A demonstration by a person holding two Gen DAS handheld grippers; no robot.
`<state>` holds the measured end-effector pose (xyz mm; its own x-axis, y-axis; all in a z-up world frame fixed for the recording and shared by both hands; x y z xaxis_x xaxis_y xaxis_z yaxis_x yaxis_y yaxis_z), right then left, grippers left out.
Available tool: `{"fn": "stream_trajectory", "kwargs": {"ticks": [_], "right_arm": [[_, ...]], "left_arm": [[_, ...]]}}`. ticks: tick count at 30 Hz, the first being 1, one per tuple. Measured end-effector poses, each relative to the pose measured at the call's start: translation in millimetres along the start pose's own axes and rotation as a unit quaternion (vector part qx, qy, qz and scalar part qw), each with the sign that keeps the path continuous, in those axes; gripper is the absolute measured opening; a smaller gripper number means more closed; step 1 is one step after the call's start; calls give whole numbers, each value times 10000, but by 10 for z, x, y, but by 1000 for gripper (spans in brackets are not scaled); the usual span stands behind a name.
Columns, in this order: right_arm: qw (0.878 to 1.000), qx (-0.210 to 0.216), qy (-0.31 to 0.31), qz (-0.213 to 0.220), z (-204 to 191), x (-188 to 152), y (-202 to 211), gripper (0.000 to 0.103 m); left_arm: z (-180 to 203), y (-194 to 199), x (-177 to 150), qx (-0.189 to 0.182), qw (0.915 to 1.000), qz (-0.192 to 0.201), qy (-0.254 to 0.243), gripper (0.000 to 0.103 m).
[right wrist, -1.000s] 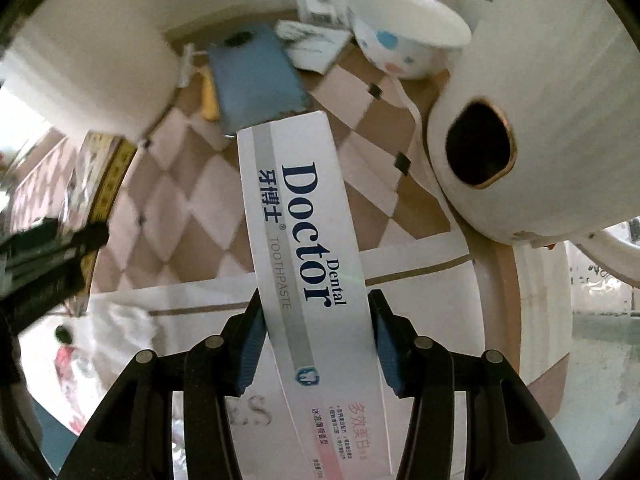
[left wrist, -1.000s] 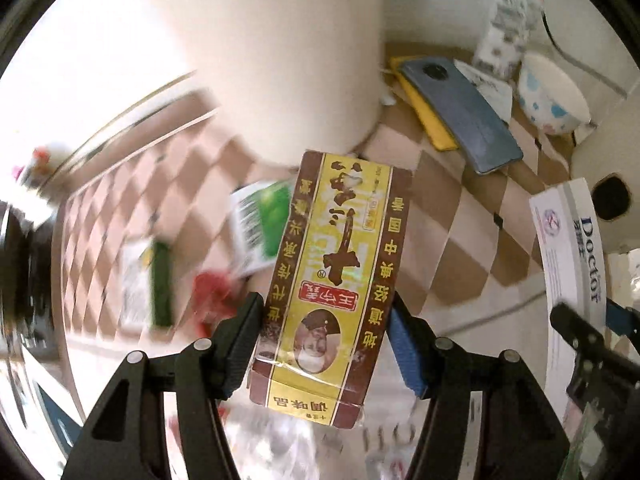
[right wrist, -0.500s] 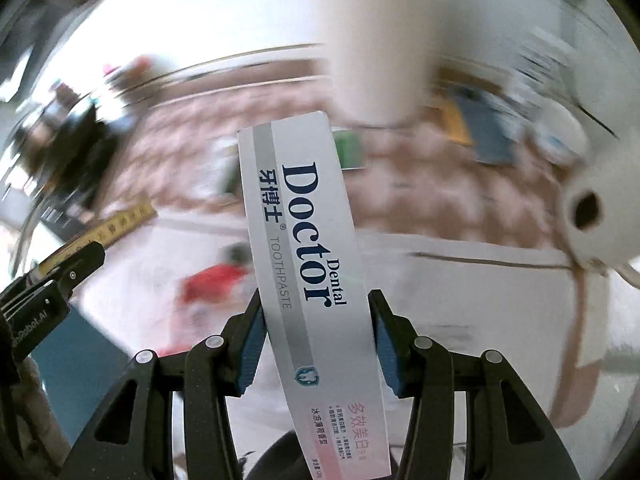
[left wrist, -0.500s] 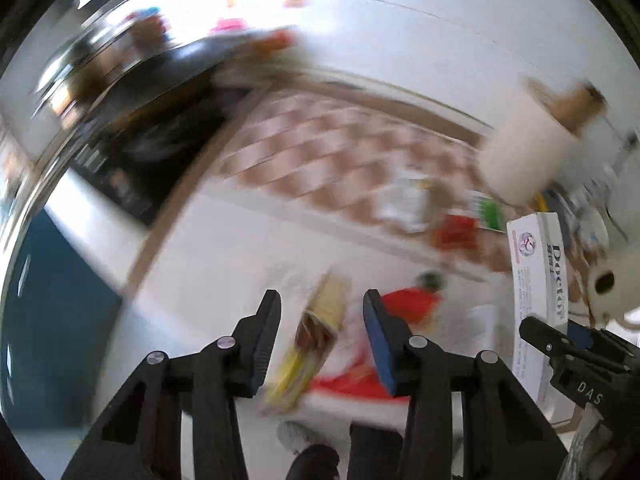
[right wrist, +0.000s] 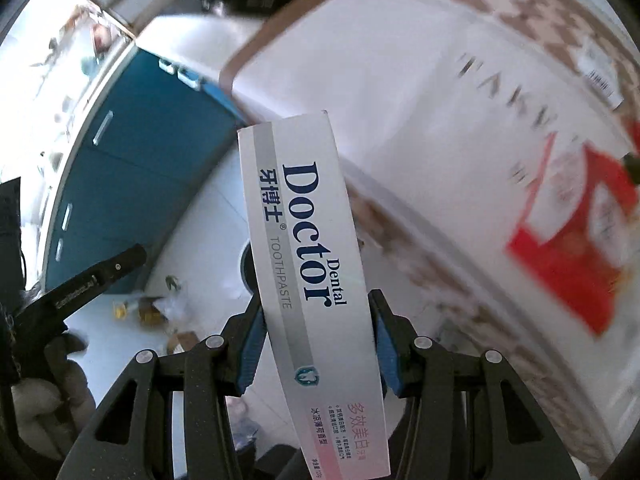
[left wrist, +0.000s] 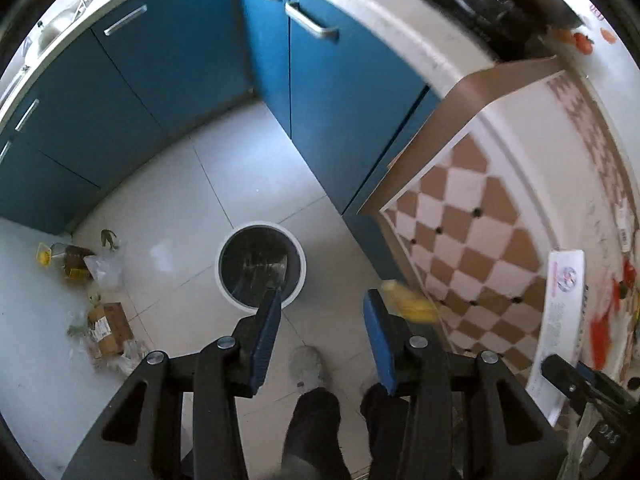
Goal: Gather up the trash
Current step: 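Carry both items to the white bin and open both tools to drop them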
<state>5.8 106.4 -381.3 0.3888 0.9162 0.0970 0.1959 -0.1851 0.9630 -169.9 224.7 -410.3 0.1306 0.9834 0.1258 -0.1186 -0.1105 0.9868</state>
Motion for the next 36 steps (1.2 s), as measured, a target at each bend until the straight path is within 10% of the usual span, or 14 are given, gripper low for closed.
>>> {"fn": "stream_trajectory", "kwargs": {"ticks": [4,11,21,25,30,36], "right_arm": [[9992,-285,29,-280,52,-128,-212,51],[9958,-313,472,-714,-151,-9,-601,51],[9748,267,859,-2039,-1262,174,-3485,52],[9682,103,834,-2356,-1425,233,-4247,89],[9743,-76,959,-2036,-1230,374,-3839,89],[9885,89,1067,-1064,-1014,386,-1792,89]], "left_arm": [[-137,-241,-115,168,9998,-11,-52,89],[-924,-740,-267,1133,9920,-132,540,95],[-2224,-2092,-475,1945,9678,-744,1411,97],[-2296,-2013,-569,2083,9652,-770,1383,97],[-1972,-1197,-593,2068,9706,-499,1124,97],[-869,282,-448,1592,9863,328,291,97]]}}
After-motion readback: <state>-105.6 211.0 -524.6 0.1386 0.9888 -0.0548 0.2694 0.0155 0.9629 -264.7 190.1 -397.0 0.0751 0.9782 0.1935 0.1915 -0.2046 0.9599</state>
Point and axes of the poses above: each gripper's, at about its wrist camera, not at the fingertips, and y roughly against the way its jaws point, z to its right, x to its top, the point moved 2 cm from there along -y, roughly the way its jaws point, and after that the axes turned 3 degrees about -z, right-handed, at the moved point
